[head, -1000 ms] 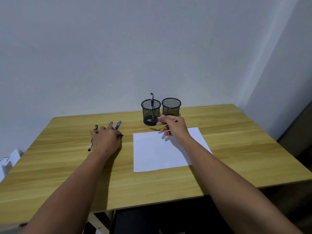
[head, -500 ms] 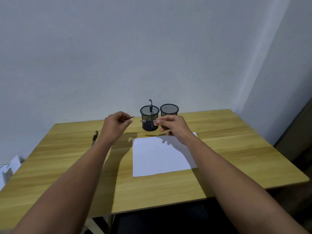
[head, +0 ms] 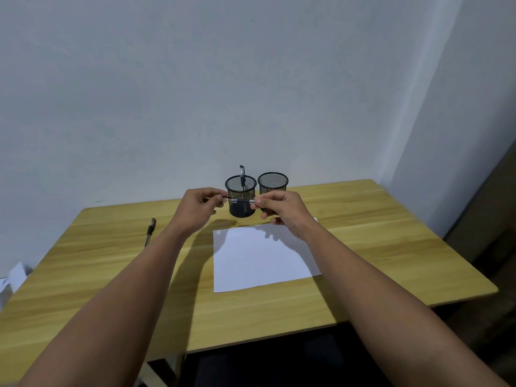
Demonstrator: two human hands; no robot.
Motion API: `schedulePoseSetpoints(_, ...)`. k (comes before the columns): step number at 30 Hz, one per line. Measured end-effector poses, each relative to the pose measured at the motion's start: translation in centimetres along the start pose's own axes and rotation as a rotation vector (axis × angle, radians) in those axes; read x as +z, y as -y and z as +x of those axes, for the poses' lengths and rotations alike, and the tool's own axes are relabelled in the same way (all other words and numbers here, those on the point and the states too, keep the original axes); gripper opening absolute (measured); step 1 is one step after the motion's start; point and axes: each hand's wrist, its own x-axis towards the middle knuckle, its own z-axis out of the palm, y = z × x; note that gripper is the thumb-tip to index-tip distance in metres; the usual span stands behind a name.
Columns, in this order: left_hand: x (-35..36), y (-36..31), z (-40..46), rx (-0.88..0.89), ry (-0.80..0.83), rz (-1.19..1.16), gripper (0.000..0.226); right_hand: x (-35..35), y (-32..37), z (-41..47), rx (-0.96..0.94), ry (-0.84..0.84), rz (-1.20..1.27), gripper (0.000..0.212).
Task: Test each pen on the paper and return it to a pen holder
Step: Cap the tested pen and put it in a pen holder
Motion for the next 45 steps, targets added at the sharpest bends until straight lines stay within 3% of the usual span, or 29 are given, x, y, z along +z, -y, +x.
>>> schedulePoseSetpoints(6, 0.4, -0.3, 0.0, -0.015, 0.021, -0.017, 0.021, -0.3, 0.1, -0.1, -0.004, 0.012, 0.021, 0.01)
schedulePoseSetpoints(13, 0.6, -0.4, 0.1, -0.074, 0.023, -0.136, 0.02, -0.4, -0.4, -0.1, 0.008, 0.036, -0.026, 0.023)
schedulePoseSetpoints(18, 1.0, -0.9, 0.0, -0.087, 0.099, -0.105, 0.019, -0.1, -0.7, 0.0, 0.01, 0.058, -0.052, 0.008)
schedulePoseSetpoints(27, 3.2, -1.2, -0.2, -0.114, -0.116, -0.238, 0.019, 1.7, -1.6, 0.3, -0.027, 0.071, -0.038, 0.008)
schedulePoseSetpoints(32, 2.8, -0.6, -0.2, -0.169, -0.034, -0.207, 0.024, 1.7, -1.4, 0.6, -0.07, 0.127, -0.256, 0.009)
schedulePoseSetpoints(35, 2.0, -1.6, 0.6, -0.115, 0.01, -0.177, 0.027, 1.6, 0.1, 2.0, -0.045, 0.224, -0.411, 0.009)
schedulePoseSetpoints(40, 0.9, -0.3, 4.1, -0.06, -0.152, 0.003, 0.05, 1.3, 5.8, 6.0, -0.237, -0.029, -0.41, 0.007)
schedulePoseSetpoints(45, 2.5, 2.3, 6.2, -0.112, -0.043, 0.168, 0.099, 2.0, 8.9, 10.2, -0.311, -0.146, -0.478, 0.015)
